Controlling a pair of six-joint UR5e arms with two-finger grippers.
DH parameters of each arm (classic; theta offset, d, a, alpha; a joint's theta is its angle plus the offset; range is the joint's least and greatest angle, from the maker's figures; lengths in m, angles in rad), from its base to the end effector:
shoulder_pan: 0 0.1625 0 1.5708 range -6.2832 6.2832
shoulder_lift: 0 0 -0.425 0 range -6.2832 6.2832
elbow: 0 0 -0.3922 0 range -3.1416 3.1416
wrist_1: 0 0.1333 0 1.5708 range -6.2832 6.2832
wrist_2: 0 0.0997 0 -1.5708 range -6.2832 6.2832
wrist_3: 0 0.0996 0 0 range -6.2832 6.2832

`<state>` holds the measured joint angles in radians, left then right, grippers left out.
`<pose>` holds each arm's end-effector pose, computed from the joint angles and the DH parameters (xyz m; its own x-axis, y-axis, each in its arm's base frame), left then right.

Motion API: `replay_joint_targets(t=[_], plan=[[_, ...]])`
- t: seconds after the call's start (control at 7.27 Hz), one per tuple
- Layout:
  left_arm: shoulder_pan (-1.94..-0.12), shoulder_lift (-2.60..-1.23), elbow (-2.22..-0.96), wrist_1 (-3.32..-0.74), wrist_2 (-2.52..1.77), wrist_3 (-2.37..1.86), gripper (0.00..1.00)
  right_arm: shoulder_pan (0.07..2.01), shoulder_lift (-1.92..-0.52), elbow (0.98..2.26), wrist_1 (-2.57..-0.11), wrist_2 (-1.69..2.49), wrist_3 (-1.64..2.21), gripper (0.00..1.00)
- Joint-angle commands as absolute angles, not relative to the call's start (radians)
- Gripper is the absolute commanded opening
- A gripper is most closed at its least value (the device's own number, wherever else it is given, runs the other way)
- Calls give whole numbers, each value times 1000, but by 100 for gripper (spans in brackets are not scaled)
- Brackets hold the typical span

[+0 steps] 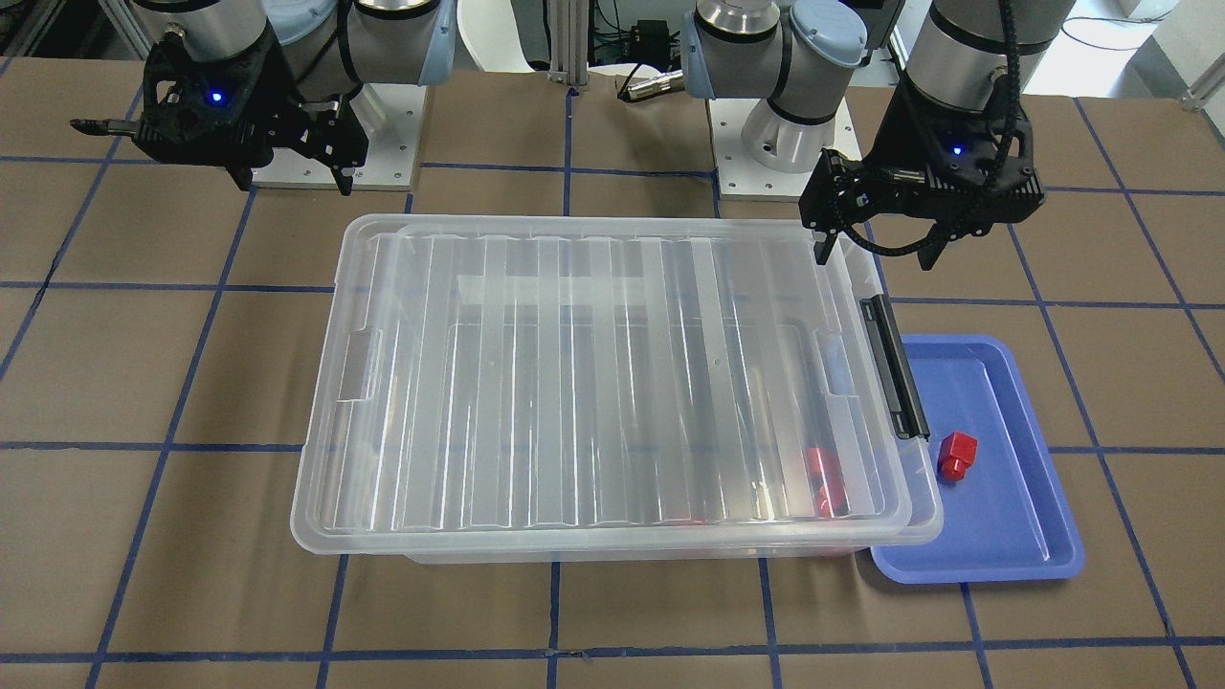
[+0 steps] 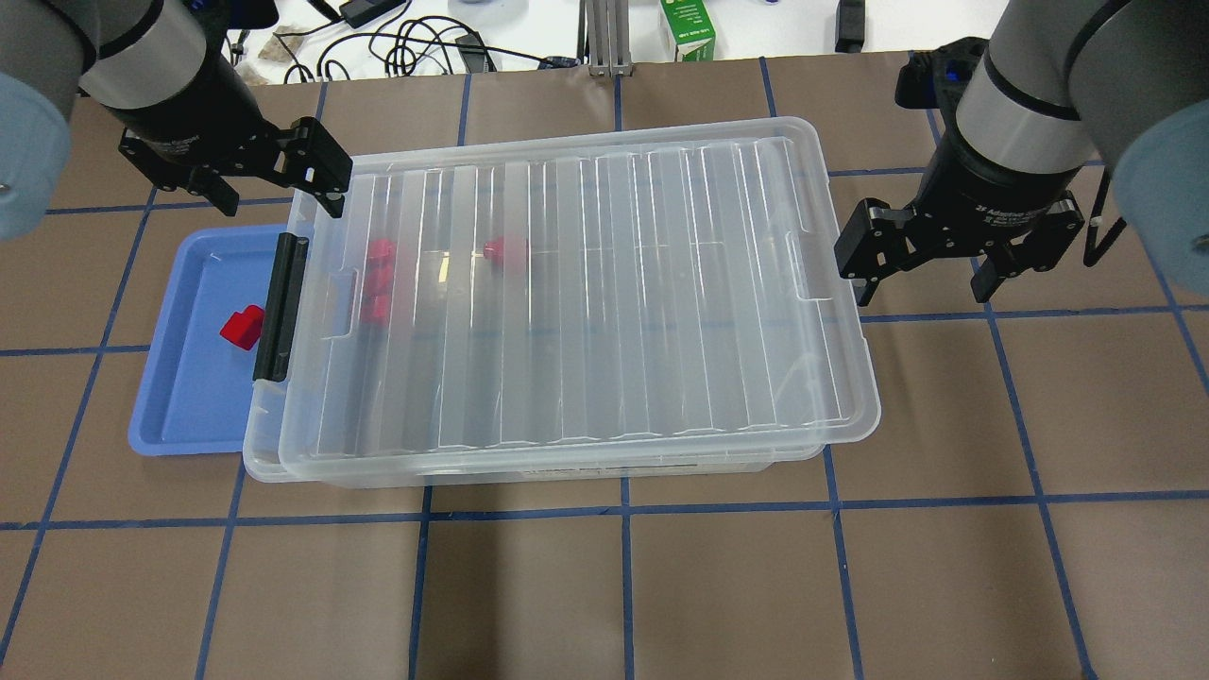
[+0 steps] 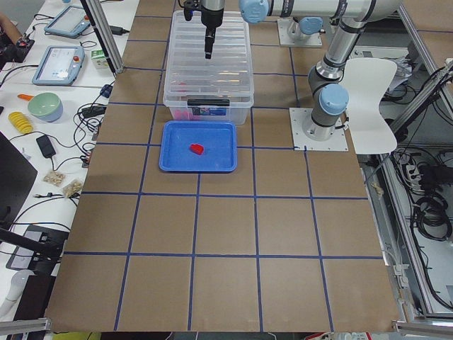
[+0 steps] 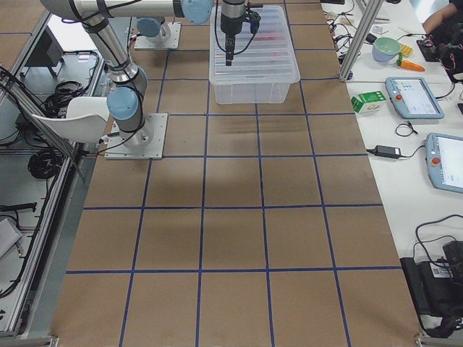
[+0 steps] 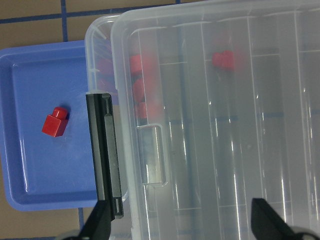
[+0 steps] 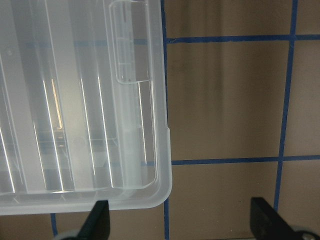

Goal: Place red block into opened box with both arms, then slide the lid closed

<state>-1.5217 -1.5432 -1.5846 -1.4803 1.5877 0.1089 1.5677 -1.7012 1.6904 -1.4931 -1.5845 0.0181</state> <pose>-0.1074 -0.4958 0.5041 -0.9980 0.0574 -0.0280 0.0600 0.9930 -0.1017 0.1306 -0.4301 0.4821 -0.9997 0.0202 0.0149 0.0212 0.9976 0.0666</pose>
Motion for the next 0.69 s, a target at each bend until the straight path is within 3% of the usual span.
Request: replay_joint_targets(t=[0.0, 0.55], plan=[[-1522, -1543, -1585, -1480, 1588, 109, 100, 1568, -1700, 1692, -1496, -1585, 18, 100], [-1478, -1545, -1585, -1497, 1582, 173, 100, 1565, -1689, 1690, -1499, -1580, 8, 100]])
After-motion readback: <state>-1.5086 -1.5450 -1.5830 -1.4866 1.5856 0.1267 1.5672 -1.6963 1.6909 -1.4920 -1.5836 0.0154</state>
